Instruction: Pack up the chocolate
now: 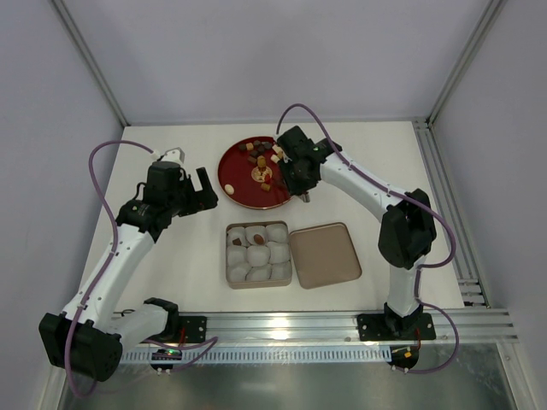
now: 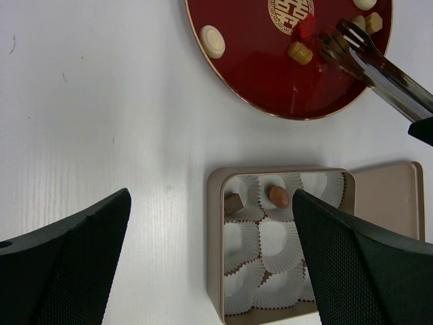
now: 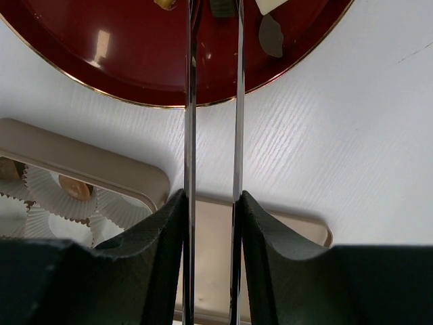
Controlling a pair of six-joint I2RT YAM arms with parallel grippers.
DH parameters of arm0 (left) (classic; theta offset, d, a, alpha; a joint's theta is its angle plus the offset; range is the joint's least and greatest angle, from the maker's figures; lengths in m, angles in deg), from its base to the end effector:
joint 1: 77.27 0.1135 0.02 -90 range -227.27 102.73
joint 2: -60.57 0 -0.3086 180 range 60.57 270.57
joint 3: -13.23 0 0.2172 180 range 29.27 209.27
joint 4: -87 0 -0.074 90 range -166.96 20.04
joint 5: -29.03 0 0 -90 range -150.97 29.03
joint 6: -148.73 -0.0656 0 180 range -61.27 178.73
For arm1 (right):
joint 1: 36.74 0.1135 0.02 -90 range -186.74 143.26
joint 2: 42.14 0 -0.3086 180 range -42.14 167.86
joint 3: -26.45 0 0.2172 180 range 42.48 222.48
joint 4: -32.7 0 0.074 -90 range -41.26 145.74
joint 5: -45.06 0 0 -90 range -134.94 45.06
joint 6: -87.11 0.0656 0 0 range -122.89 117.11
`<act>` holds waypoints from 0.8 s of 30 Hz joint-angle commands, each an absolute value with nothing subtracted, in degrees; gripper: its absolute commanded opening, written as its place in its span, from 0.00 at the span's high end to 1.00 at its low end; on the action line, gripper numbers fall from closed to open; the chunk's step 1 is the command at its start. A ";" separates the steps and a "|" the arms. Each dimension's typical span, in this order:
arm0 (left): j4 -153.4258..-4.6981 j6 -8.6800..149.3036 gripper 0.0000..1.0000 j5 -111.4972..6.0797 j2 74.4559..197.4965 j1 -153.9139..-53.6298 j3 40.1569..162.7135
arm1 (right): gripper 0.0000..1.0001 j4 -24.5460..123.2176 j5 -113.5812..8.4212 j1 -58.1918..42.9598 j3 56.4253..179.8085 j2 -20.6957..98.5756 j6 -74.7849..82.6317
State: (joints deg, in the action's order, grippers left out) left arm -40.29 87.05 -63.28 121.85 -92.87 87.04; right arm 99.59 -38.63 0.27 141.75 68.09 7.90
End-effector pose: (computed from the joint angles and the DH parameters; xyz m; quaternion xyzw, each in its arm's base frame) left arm 0.1841 -0.0486 0.3412 -0.1089 0.9003 -0.1405 0.3974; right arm 0.3308 0.2403 0.2996 -0.2066 0.9462 0.0497 0.2439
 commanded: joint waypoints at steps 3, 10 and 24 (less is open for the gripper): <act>-42.15 87.38 0.00 -62.73 121.92 -92.48 86.83 | 0.62 99.01 -38.17 0.35 141.27 63.94 8.45; -42.15 87.47 0.00 -62.73 121.92 -92.39 86.92 | 0.62 98.75 -38.52 0.43 139.95 63.24 8.80; -42.15 87.38 0.00 -62.82 121.74 -92.48 86.83 | 0.70 98.31 -39.05 0.43 140.92 64.03 8.71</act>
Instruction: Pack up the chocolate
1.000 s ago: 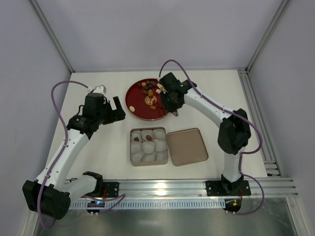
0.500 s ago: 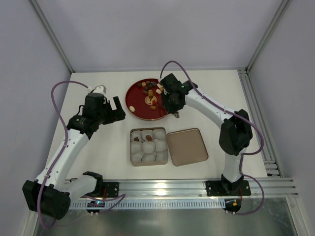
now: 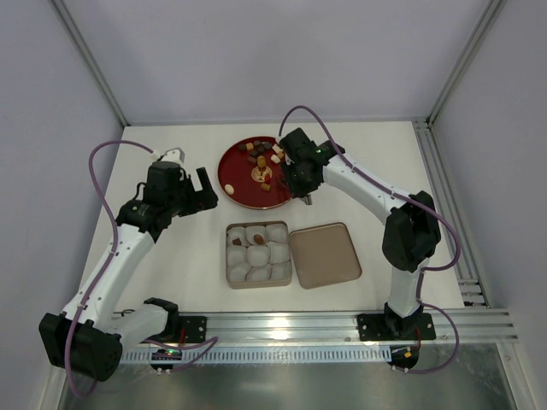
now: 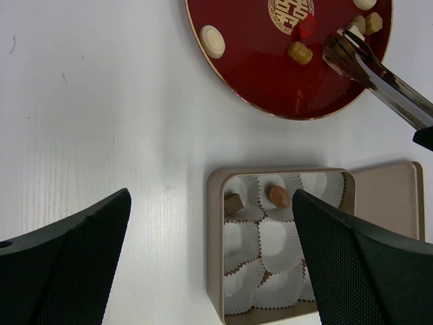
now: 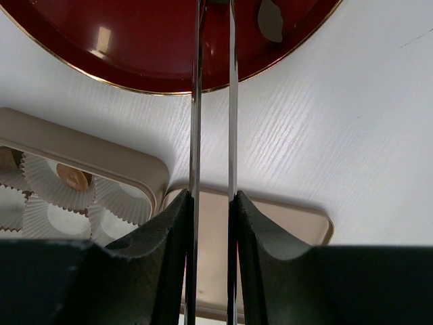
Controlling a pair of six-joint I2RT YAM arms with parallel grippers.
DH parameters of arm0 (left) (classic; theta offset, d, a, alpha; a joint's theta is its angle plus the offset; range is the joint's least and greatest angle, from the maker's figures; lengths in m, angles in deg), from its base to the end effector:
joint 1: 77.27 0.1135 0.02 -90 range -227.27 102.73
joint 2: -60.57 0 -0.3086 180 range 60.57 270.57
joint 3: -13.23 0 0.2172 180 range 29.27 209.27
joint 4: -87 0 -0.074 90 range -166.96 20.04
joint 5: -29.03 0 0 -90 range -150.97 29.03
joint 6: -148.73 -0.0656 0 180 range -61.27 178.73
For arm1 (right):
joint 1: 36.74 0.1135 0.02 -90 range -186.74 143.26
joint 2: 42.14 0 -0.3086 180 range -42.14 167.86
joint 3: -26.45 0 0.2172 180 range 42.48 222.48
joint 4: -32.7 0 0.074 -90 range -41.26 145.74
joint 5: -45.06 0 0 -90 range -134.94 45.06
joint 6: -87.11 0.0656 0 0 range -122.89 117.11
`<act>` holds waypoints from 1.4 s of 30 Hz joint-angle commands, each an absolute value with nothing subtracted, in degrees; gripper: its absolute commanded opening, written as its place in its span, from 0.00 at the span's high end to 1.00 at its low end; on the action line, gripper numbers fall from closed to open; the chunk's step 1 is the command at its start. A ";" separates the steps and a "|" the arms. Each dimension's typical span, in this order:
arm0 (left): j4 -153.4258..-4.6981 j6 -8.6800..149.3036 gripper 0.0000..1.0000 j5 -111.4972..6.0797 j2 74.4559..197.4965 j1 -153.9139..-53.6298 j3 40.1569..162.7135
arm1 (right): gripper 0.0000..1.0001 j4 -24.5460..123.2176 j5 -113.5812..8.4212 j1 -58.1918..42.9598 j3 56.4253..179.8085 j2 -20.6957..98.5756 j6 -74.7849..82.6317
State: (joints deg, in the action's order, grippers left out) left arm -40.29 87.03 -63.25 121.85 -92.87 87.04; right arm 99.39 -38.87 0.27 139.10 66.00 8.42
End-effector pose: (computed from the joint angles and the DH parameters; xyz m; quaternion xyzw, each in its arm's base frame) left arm 0.1840 -0.0487 0.3412 -0.1086 0.9003 -0.1407 0.3973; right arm 0.3217 0.2338 0.3007 -0.2032 0.9479 0.0514 0.2401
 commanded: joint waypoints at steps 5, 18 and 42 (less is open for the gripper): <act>-42.15 87.38 0.00 -62.73 121.83 -92.39 86.92 | 0.72 99.10 -38.61 0.43 142.41 63.42 8.71; -42.15 87.47 0.00 -62.55 121.65 -92.39 86.92 | 0.73 100.25 -39.58 0.96 140.84 57.18 10.20; -42.15 87.47 0.00 -62.20 121.39 -92.39 86.84 | 0.73 104.73 -34.39 18.27 119.74 31.60 23.56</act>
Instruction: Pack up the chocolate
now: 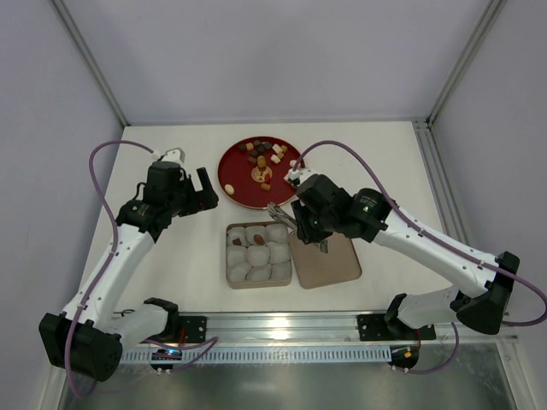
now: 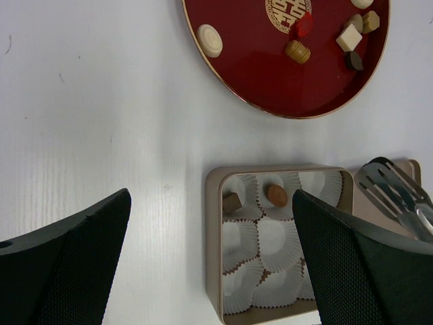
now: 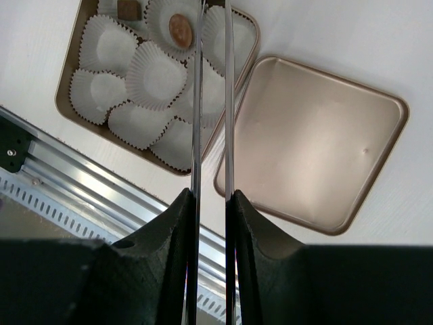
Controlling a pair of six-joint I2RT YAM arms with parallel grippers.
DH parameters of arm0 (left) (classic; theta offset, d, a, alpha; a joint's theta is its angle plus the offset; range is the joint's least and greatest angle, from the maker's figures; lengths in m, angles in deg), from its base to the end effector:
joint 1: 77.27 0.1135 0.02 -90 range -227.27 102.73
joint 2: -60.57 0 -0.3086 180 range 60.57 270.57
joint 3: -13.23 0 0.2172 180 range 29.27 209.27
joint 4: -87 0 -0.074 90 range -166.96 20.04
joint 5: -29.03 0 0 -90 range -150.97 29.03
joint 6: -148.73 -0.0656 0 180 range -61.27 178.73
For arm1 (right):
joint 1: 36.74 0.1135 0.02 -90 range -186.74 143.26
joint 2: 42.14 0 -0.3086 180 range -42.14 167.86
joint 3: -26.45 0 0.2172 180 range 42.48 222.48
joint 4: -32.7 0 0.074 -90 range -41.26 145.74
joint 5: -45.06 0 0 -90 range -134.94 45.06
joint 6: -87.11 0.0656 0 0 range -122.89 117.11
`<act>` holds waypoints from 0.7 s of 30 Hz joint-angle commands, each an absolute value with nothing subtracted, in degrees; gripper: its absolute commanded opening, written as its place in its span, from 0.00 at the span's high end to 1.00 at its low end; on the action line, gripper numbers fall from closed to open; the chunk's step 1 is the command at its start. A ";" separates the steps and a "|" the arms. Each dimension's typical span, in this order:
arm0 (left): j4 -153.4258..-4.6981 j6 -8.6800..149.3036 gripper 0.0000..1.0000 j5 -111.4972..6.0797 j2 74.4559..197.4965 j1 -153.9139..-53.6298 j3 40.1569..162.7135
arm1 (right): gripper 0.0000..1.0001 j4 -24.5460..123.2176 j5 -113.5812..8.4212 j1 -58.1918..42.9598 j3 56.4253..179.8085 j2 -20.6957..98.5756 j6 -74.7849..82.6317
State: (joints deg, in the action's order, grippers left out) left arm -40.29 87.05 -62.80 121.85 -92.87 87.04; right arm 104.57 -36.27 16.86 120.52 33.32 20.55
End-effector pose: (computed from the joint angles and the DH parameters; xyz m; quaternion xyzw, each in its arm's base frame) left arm 0.1839 -0.0492 0.3412 -0.1071 0.9005 -0.1441 0.3960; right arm 0.1453 0.1804 0.3703 -0.2232 0.9199 0.1396 0.2905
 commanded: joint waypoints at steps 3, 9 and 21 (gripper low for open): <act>-42.15 87.65 0.00 -62.20 121.57 -92.39 86.75 | 0.73 104.55 -34.13 18.80 117.81 31.25 24.26; -42.24 87.65 0.00 -62.11 121.65 -92.39 86.83 | 0.74 101.65 -35.27 19.33 114.47 32.12 24.79; -42.15 87.56 0.00 -62.20 121.83 -92.39 86.83 | 0.73 99.81 -36.06 20.65 112.18 33.53 25.23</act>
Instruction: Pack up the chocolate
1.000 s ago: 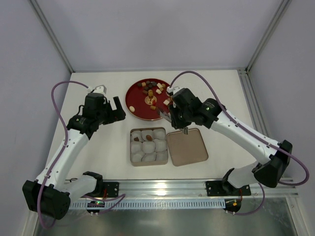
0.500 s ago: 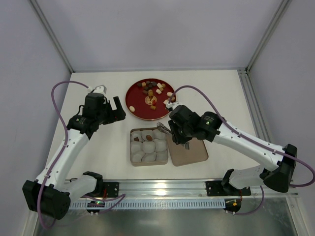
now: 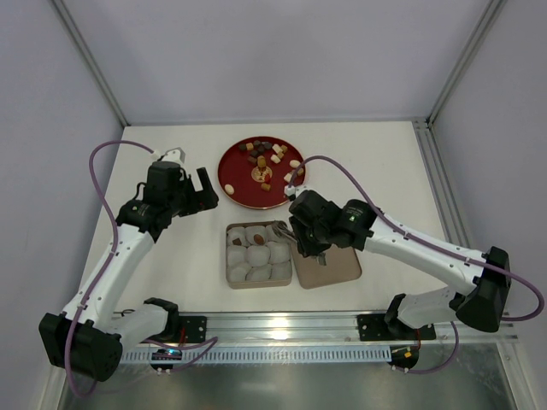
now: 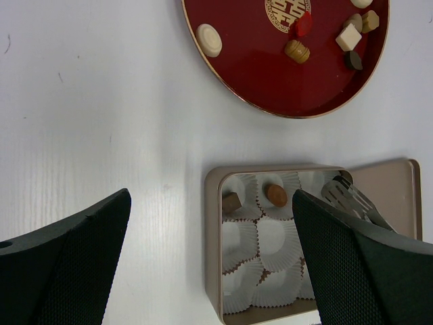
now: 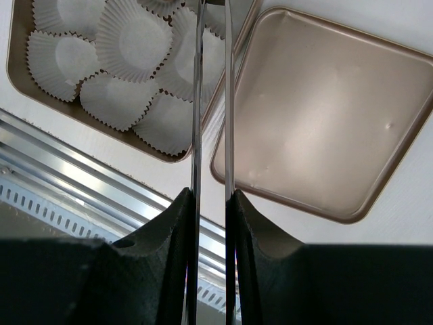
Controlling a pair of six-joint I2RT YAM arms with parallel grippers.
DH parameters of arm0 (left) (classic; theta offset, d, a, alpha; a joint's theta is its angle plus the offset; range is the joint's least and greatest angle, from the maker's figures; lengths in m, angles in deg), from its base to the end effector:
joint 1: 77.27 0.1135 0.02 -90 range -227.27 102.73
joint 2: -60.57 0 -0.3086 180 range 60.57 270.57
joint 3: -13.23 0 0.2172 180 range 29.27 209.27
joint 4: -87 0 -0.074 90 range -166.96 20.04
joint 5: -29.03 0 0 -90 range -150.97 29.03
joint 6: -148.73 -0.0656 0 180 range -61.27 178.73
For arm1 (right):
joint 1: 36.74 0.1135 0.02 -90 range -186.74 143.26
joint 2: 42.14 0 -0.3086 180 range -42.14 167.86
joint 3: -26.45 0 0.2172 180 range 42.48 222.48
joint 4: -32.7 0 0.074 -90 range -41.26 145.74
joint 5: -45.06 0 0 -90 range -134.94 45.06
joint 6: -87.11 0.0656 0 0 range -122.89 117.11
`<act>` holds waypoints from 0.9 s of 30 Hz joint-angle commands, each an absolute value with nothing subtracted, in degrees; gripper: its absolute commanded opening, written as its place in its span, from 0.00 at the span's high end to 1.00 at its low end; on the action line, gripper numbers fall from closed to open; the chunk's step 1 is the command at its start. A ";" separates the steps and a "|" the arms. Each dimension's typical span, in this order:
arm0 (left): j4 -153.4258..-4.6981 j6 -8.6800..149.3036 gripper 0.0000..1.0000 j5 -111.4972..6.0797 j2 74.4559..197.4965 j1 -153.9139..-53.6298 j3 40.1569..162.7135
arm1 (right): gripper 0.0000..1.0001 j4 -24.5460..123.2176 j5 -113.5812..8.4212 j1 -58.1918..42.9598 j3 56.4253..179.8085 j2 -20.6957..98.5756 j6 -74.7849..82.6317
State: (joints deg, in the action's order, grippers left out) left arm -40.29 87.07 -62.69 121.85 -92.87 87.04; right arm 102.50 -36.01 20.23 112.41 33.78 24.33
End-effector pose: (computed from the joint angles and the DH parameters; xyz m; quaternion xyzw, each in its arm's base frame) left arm 0.1839 -0.0493 0.3412 -0.1069 0.9006 -0.1449 0.3957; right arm 0.1332 0.1862 0.3308 -0.2274 0.9354 0.1186 0.2433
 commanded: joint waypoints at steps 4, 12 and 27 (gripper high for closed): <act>-42.15 87.65 0.00 -62.20 121.83 -92.39 86.83 | 0.73 99.19 -36.06 20.65 111.48 34.06 25.41; -42.24 87.47 0.00 -62.11 121.65 -92.39 86.75 | 0.71 98.22 -35.71 20.74 111.56 35.91 25.41; -42.15 87.47 0.00 -62.11 121.57 -92.39 86.75 | 0.64 98.66 -35.01 20.74 112.18 36.43 25.32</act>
